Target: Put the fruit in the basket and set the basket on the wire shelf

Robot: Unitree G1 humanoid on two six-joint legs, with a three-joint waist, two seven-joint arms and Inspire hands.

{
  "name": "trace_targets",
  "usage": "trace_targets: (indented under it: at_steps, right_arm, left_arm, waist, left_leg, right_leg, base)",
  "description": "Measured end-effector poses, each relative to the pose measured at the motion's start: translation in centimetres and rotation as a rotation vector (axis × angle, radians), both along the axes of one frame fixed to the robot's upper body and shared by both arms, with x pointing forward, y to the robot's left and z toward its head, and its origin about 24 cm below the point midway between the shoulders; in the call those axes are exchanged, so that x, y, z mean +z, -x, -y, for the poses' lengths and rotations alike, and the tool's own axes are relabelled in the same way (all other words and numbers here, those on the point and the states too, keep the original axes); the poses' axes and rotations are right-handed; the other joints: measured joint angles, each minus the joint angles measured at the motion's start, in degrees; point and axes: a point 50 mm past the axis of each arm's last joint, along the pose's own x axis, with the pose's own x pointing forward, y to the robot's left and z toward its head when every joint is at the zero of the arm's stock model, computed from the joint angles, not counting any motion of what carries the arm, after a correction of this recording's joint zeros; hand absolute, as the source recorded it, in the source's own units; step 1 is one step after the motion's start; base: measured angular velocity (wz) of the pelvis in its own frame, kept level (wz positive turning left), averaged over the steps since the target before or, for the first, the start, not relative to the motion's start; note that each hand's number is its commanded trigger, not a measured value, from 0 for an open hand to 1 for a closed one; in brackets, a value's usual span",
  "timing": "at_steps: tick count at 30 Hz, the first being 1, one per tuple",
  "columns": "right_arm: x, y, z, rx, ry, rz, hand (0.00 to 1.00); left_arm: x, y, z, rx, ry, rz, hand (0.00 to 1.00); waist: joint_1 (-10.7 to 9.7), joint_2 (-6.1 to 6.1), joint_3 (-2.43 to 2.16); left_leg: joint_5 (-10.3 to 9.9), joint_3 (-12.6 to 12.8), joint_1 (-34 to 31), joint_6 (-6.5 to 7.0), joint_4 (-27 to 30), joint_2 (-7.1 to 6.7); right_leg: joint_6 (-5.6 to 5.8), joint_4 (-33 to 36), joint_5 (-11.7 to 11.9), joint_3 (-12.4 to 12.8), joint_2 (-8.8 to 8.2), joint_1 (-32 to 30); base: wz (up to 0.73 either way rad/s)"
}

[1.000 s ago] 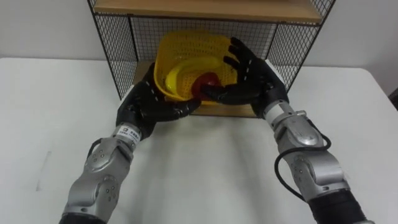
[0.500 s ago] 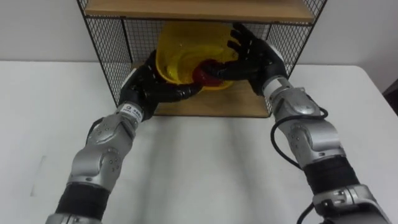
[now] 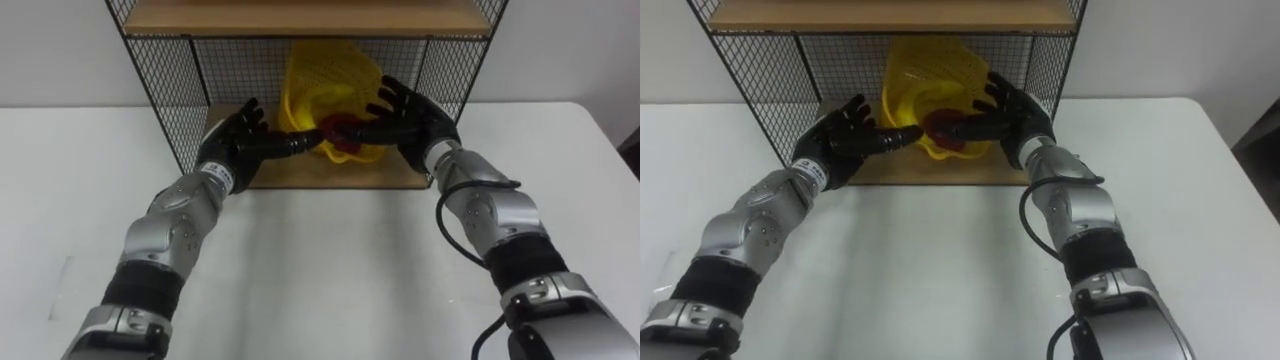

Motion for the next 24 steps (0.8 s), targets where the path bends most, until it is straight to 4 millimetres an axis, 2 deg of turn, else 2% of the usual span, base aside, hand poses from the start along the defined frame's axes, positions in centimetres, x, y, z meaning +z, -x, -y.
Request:
trace_targets:
  at_steps: [12,21,24]
  right_arm:
    - [0.1,-0.4,-0.1,0.008,-0.027,-0.018,0.00]
    - [0.3,-0.4,-0.1,0.014,-0.024,-0.007,0.00]
    - [2.1,-0.1,-0.6,0.032,-0.033,0.096,0.00]
  left_arm:
    - [-0.1,0.0,-0.6,0.011,-0.047,-0.008,0.00]
    - [0.0,-0.1,-0.8,0.006,-0.137,0.005,0.00]
    - [1.2,-0.2,-0.8,0.027,-0.161,0.058,0.00]
  waist:
    - [-0.26,0.04,-0.05]
    - [-0.33,-0.14,-0.37]
    - [-0.08,-0.19,-0.41]
  left_leg:
    - [0.00,-0.05,-0.20,0.01,0.24,0.07]
    - [0.01,-0.66,-0.16,0.02,0.26,0.01]
    - [0.03,-0.71,-0.25,-0.02,0.25,0.03]
  right_leg:
    - [-0.15,0.21,0.10,-0.26,0.00,0.08]
    - [-0.15,0.15,0.09,-0.58,-0.01,0.51]
    - [-0.15,0.15,0.09,-0.65,-0.01,0.44]
  base:
    - [0.00]
    - [0.02]
    - [0.00]
